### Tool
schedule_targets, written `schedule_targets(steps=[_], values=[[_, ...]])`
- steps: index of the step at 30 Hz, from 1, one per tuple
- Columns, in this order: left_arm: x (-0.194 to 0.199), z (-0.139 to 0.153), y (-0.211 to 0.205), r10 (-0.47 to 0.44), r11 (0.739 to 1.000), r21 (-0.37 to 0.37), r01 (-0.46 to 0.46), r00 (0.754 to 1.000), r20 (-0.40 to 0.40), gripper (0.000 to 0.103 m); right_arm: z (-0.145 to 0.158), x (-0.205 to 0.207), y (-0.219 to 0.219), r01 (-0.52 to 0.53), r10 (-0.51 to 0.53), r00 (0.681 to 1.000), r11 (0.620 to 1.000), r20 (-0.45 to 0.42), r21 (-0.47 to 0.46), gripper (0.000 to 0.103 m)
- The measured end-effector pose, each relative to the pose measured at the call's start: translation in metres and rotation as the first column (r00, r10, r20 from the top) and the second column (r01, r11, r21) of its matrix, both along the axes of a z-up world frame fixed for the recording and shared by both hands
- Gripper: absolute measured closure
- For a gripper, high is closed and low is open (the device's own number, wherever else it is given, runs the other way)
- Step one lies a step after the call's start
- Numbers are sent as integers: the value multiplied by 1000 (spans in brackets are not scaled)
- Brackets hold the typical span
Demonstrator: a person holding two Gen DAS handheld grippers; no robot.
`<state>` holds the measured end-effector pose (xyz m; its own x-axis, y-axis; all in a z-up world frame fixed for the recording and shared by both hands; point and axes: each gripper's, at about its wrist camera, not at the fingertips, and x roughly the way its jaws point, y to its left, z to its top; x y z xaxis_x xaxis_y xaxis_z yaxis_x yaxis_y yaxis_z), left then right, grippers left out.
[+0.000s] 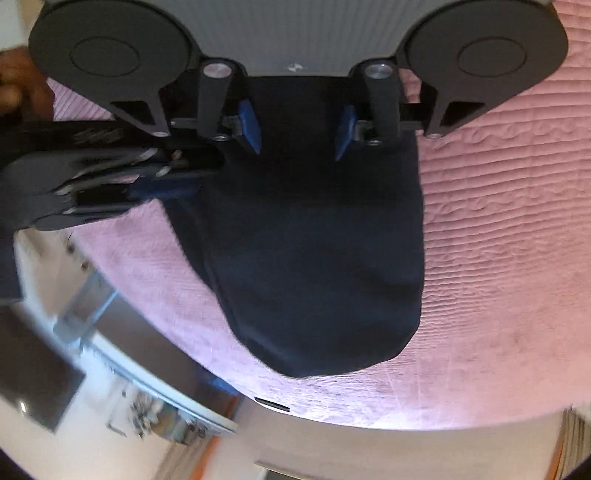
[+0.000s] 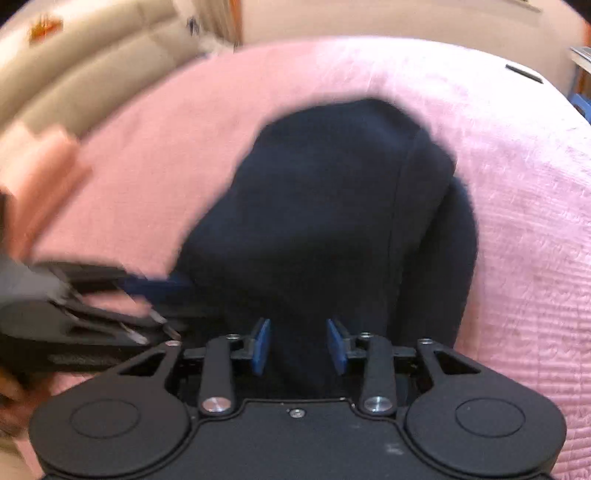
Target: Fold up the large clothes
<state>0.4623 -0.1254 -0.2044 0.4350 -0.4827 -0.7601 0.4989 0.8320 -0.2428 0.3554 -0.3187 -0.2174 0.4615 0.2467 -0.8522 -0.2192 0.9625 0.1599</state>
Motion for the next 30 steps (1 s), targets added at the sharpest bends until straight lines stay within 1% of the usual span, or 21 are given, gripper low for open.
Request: schedule_targets(steps=[1,3,4,7,9,10,12,13,14,16,18,20,21,22,23,25,26,27,28,29,30], values=[[-6,0,5,-1,1000,8,1,1000,-6,64,-13,-6,-4,1,-2,999,1000,-44,-16,84],[-17,-4,15,-13,1000,-6,12,998,-67,64,-18,-23,-18,18,-19,999,1000,-44,-15,91],[-24,-5,18,-15,1000,3,15,997,-71,65,-18,-27,-23,15,-17,998,999,-60,-30,96],[-36,-4,21,-25,998,52,28,998,-54,65,-5,-31,-39,28,-30,994,999,-108,-21,99],[-38,0,22,-16,998,63,21,997,-74,64,11,-25,-50,48,-49,993,999,-104,-11,97],[-41,5,23,-11,997,70,17,996,-87,64,22,-18,-56,56,-57,996,998,-73,-8,93],[-41,14,26,-10,998,55,16,993,-117,64,45,3,-64,73,-73,997,997,21,1,90],[-39,21,27,-11,999,45,16,994,-113,64,55,17,-66,78,-78,994,997,76,7,90],[-37,30,25,-18,999,32,21,997,-81,64,63,33,-66,79,-81,989,997,127,20,89],[-19,47,18,-16,1000,-4,16,1000,24,64,72,68,-62,80,-86,971,996,223,35,89],[5,52,11,11,997,-77,-5,997,81,64,74,99,-53,73,-80,943,997,323,36,89],[30,40,1,28,992,-125,-17,996,86,64,67,128,-41,60,-70,927,997,368,38,89],[38,31,-4,22,992,-129,-13,997,74,64,57,142,-35,46,-53,927,999,370,29,89],[43,23,-8,17,992,-127,-8,998,66,64,44,153,-30,53,-44,931,999,362,-13,89],[47,12,-12,10,992,-126,-3,999,54,64,22,167,-27,63,-31,941,995,337,-83,89],[48,0,-14,2,992,-126,4,999,43,64,-18,178,-28,113,-39,948,968,315,-223,89],[45,-2,-12,-10,991,-134,16,999,44,65,-28,180,-38,119,-49,946,971,319,-206,91],[43,-2,-10,-20,990,-140,25,999,35,65,-31,183,-51,121,-69,948,981,311,-149,92],[40,-2,-8,-25,989,-143,29,999,28,65,-28,184,-57,120,-73,950,983,303,-138,92],[37,-2,-4,-28,990,-138,31,999,19,65,-24,185,-57,138,-74,947,973,313,-186,87],[34,-2,-1,-40,991,-126,40,999,4,65,-20,187,-55,171,-84,940,955,331,-243,63]])
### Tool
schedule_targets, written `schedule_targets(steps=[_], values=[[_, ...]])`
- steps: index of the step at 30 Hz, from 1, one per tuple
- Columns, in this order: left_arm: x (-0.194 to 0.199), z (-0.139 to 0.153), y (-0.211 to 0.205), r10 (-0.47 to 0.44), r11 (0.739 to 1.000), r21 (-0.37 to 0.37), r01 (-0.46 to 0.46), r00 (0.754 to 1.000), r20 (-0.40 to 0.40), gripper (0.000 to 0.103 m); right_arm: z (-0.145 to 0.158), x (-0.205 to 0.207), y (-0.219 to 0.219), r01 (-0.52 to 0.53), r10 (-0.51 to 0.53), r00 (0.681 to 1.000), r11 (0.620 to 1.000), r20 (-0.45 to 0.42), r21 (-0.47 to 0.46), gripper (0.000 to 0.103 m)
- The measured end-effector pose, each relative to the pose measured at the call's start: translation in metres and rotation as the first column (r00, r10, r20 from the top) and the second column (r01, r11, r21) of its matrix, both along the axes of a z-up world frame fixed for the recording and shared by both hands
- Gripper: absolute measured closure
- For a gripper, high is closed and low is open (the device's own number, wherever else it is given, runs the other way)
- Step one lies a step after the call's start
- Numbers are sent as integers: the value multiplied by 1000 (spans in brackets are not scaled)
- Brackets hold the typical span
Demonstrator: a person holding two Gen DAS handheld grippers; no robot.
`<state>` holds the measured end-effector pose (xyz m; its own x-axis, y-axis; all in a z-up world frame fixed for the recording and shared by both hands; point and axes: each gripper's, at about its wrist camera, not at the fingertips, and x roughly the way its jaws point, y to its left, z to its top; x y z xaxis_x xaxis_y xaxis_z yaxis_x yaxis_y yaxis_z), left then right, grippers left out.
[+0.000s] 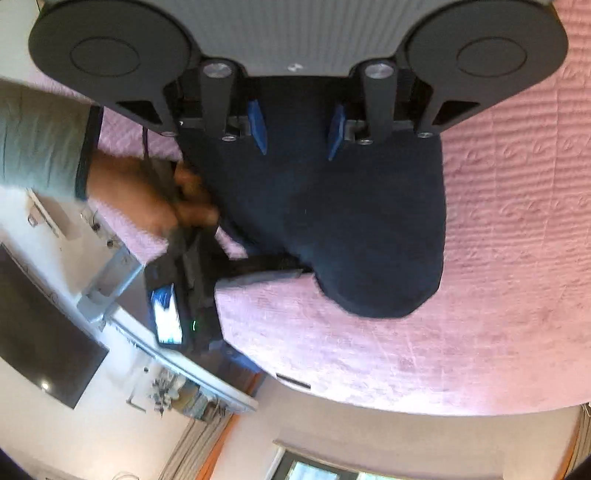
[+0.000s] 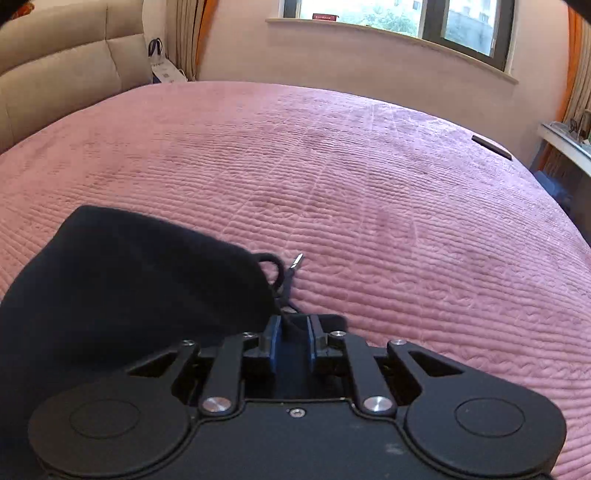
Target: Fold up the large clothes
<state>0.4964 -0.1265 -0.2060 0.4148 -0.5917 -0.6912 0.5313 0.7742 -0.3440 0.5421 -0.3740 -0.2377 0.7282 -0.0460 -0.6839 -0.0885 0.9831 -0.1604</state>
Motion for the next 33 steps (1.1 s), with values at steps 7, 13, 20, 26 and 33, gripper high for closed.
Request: schedule_targets(steps=[7,13,20,26,33], values=[[-9,30,18,-83,997,-3,83,994,-64,64,65,-70,-1,38,-39,999,966,-1,255,61],[53,23,-2,93,994,-62,-91,995,31,64,51,-105,60,-17,37,997,962,-68,273,94],[7,0,-13,20,990,135,-32,996,90,66,24,-165,40,36,5,980,978,-200,204,100],[-46,-1,-1,25,974,222,-41,997,75,65,17,-209,15,102,-23,952,964,-307,245,95],[-73,4,22,35,949,314,-35,999,4,58,37,-217,-18,175,-66,949,923,-308,343,36]])
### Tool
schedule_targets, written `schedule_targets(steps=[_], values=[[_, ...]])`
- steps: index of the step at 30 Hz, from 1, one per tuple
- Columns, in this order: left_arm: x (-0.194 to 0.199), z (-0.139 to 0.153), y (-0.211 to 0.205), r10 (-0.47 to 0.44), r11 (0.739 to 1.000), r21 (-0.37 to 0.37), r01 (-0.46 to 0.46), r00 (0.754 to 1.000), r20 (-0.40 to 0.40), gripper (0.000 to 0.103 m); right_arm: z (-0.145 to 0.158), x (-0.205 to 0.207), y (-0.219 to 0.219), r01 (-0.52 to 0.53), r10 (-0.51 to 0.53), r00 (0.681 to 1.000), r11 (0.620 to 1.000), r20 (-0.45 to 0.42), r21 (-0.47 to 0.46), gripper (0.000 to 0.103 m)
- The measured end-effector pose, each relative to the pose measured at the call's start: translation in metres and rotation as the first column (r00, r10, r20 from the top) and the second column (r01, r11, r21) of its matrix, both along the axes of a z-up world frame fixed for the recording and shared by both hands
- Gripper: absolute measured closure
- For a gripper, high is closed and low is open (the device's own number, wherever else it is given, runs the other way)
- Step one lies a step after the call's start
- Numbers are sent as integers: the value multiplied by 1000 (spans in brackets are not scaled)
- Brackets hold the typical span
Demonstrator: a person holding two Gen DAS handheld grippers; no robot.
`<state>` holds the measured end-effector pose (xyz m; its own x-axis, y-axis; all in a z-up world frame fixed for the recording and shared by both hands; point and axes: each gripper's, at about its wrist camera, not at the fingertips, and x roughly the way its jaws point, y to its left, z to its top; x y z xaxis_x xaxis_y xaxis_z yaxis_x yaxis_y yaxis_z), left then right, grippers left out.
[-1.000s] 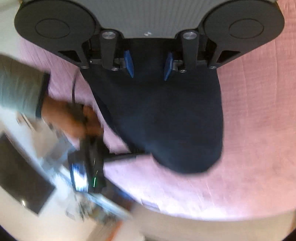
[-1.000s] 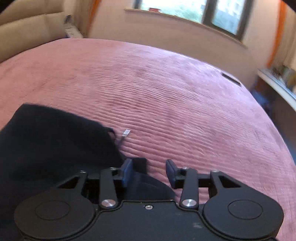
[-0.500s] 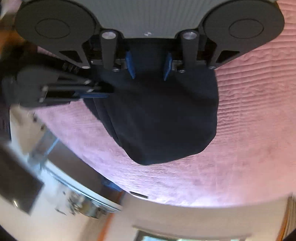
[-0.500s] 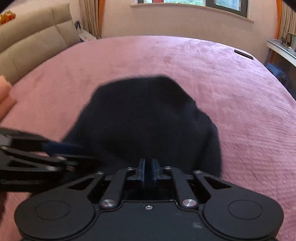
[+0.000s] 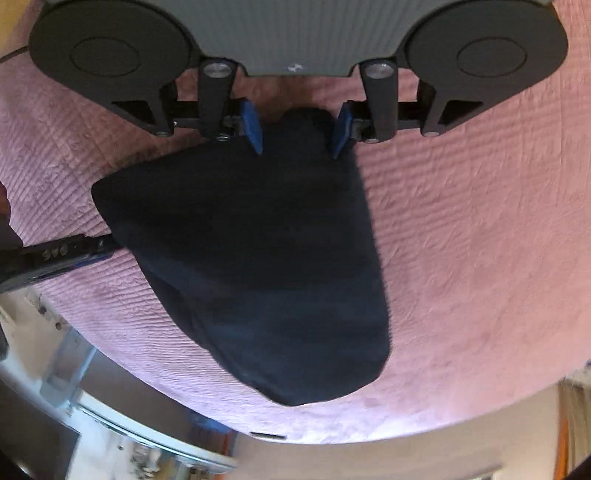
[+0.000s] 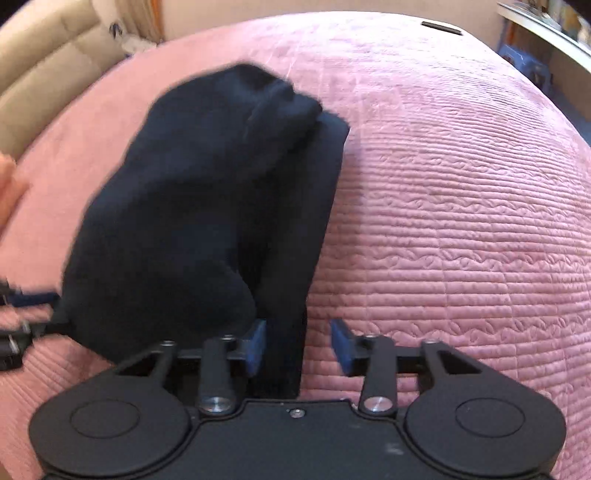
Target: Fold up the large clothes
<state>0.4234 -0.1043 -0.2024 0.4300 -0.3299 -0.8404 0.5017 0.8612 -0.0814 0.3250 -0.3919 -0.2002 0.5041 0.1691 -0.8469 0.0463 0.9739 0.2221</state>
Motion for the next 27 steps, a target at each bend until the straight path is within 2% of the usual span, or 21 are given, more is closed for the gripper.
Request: schedule_targets(steps=[1,2,3,4,6,11,14,17,19,24,27], values=[[1,3,7,25,999,-21,-25,1000,-9,57,2,2,-4,16,-16,1000,999,1,35,28],[4,9,13,50,997,-51,-51,999,-9,55,2,4,-6,23,-23,1000,997,-1,70,28],[8,15,20,79,993,-86,-79,997,-4,44,1,6,-8,25,-25,1000,994,-7,109,28],[14,19,23,99,989,-105,-99,995,-5,28,-2,11,-9,33,-31,999,991,-15,130,28],[26,24,27,135,983,-124,-134,991,-2,18,-2,13,-11,53,-50,998,990,-23,133,27],[58,22,26,128,977,-167,-135,990,-53,18,29,-2,-23,99,-110,989,989,96,108,27],[68,16,22,98,971,-210,-115,991,-88,18,35,1,-18,42,-63,991,985,120,168,23],[73,0,19,76,963,-251,-102,991,-113,18,14,15,3,-13,0,997,987,76,163,23],[81,-12,16,74,966,-237,-104,988,-132,19,-5,16,11,12,-18,999,990,45,144,23],[85,-38,21,36,963,-255,-86,980,-195,19,-30,12,13,53,-62,997,988,52,147,19],[88,-49,23,4,958,-280,-62,979,-205,17,-41,22,7,46,-46,999,980,-1,192,17]])
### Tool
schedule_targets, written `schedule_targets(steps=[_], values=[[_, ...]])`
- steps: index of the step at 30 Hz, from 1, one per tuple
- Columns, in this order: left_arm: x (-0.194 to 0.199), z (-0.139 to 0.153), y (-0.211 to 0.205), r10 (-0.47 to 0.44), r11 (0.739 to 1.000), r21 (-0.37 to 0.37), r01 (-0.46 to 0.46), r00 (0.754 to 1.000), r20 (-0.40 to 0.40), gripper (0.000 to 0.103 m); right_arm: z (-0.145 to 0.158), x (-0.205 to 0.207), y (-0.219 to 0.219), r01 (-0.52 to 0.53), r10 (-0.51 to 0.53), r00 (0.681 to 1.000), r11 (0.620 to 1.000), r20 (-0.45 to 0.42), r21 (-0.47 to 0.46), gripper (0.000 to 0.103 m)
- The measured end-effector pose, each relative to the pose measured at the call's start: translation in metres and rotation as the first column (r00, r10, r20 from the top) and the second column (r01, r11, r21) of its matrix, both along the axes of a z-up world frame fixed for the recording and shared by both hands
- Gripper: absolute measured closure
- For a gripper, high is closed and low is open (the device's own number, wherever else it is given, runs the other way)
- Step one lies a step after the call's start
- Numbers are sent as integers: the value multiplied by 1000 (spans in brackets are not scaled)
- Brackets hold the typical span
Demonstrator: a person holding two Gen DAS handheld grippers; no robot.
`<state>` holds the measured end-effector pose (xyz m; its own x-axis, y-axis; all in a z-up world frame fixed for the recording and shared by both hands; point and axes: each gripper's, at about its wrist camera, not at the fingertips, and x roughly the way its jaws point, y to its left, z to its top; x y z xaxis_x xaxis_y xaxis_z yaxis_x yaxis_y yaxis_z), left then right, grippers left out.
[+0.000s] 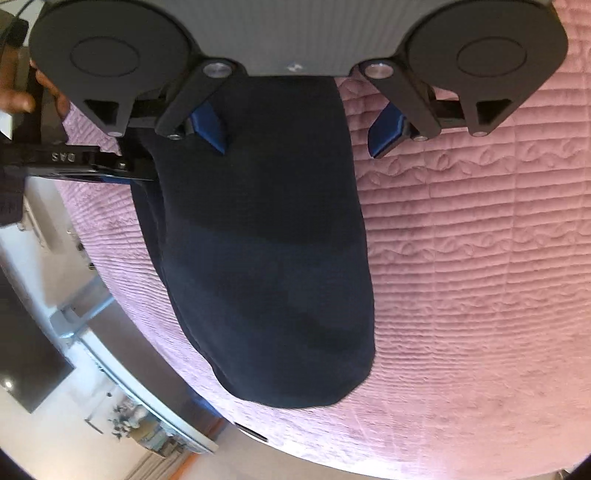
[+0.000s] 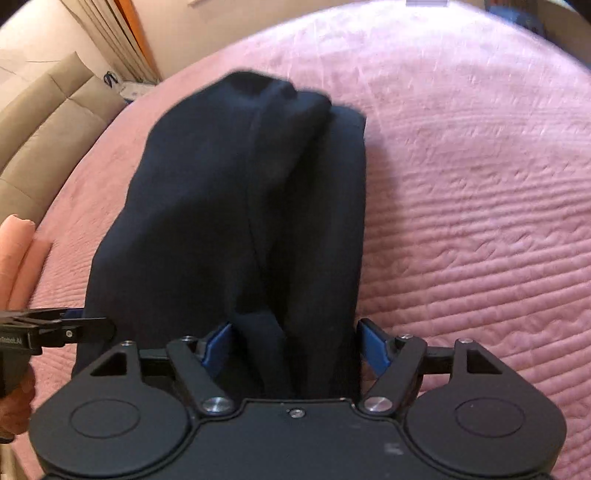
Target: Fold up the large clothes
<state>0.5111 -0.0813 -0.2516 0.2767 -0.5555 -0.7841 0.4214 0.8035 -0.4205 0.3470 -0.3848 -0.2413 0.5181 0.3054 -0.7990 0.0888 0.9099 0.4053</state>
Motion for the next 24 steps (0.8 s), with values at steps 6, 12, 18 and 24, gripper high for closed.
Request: schedule_targets(steps=[6,12,18,24], values=[[11,-12,11,-32,996,-86,28,999,-43,17,-8,12,-10,-77,77,997,996,-10,49,6],[22,-16,13,-65,983,-177,50,995,-77,19,-4,12,-14,-80,81,997,993,2,91,5],[30,-24,7,-72,981,-183,59,995,-64,18,-18,13,-12,-85,82,996,991,32,105,0],[43,-59,12,-63,929,-370,-1,985,-160,16,-25,14,-7,-122,105,986,983,127,134,0]])
